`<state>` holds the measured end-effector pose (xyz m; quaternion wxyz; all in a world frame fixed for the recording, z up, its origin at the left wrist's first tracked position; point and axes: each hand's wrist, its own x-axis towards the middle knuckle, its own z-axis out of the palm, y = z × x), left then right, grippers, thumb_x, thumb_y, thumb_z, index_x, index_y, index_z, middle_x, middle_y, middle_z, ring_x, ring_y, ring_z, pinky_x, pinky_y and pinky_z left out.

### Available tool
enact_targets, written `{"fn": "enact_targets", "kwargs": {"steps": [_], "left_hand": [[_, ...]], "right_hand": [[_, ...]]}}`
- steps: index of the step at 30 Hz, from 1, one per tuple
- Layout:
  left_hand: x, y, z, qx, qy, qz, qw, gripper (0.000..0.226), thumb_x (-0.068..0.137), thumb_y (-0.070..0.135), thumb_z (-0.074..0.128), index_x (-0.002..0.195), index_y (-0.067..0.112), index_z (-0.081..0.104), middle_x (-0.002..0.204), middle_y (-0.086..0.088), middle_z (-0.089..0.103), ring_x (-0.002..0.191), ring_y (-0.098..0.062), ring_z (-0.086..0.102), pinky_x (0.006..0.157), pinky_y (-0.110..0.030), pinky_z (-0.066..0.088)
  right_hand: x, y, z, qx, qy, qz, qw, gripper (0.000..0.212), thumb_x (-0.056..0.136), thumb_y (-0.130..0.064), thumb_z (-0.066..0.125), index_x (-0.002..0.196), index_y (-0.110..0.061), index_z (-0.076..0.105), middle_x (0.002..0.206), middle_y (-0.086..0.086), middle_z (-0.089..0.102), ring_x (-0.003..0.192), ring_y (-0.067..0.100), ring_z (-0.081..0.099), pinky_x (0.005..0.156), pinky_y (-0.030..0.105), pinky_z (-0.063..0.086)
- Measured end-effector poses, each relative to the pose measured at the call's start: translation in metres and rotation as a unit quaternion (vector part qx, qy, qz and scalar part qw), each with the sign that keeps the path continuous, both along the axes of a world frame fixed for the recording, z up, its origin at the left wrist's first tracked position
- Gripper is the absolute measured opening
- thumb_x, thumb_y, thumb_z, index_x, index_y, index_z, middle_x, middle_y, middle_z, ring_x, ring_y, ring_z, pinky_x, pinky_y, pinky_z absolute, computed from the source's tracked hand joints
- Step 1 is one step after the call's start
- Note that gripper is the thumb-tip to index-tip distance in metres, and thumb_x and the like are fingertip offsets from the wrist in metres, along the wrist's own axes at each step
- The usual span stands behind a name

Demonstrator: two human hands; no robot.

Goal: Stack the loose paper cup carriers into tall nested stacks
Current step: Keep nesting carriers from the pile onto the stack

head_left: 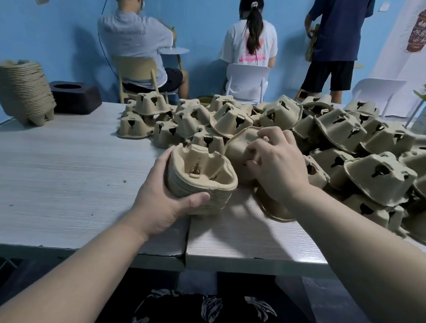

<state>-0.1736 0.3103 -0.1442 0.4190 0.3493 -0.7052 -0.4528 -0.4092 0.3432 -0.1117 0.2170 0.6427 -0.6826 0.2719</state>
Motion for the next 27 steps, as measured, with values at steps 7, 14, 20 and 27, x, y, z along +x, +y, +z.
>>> {"fn": "enact_targets", "kwargs": {"steps": [7,14,20,27], "left_hand": [[-0.009,0.001,0.001,0.000,-0.013,-0.022,1.000,0.116,0.045,0.057,0.083,0.146,0.034,0.031,0.136,0.017,0.051,0.127,-0.001,0.048,0.107,-0.023,0.041],[-0.011,-0.003,0.011,-0.015,-0.048,-0.017,0.999,0.128,0.042,0.061,0.079,0.151,0.037,0.019,0.148,0.012,0.040,0.133,-0.003,0.041,0.109,-0.018,0.032],[-0.018,0.000,0.019,-0.027,-0.073,-0.018,0.997,0.119,0.049,0.054,0.085,0.149,0.037,0.023,0.143,0.011,0.045,0.129,-0.006,0.045,0.109,-0.026,0.035],[-0.023,0.001,0.022,-0.016,-0.066,-0.047,0.997,0.114,0.050,0.053,0.085,0.146,0.034,0.027,0.137,0.014,0.050,0.122,0.005,0.048,0.103,-0.022,0.041]], "right_hand": [[-0.010,0.007,0.018,-0.066,-0.054,-0.017,0.996,0.020,0.071,-0.012,0.076,0.088,-0.006,0.068,0.114,0.016,0.057,0.104,0.041,0.051,0.086,0.038,0.043],[-0.019,0.013,0.025,-0.104,-0.156,-0.024,0.982,0.026,0.072,-0.023,0.078,0.091,-0.008,0.068,0.116,0.011,0.054,0.101,0.027,0.056,0.077,0.034,0.047],[-0.003,0.021,0.033,-0.126,-0.292,0.003,0.948,0.030,0.074,-0.038,0.078,0.083,-0.011,0.069,0.102,-0.003,0.053,0.092,0.007,0.050,0.078,0.007,0.038],[0.029,0.031,0.019,-0.036,-0.315,0.112,0.942,0.024,0.075,-0.037,0.077,0.091,-0.019,0.073,0.094,-0.009,0.065,0.084,0.002,0.062,0.078,0.022,0.053]]}}
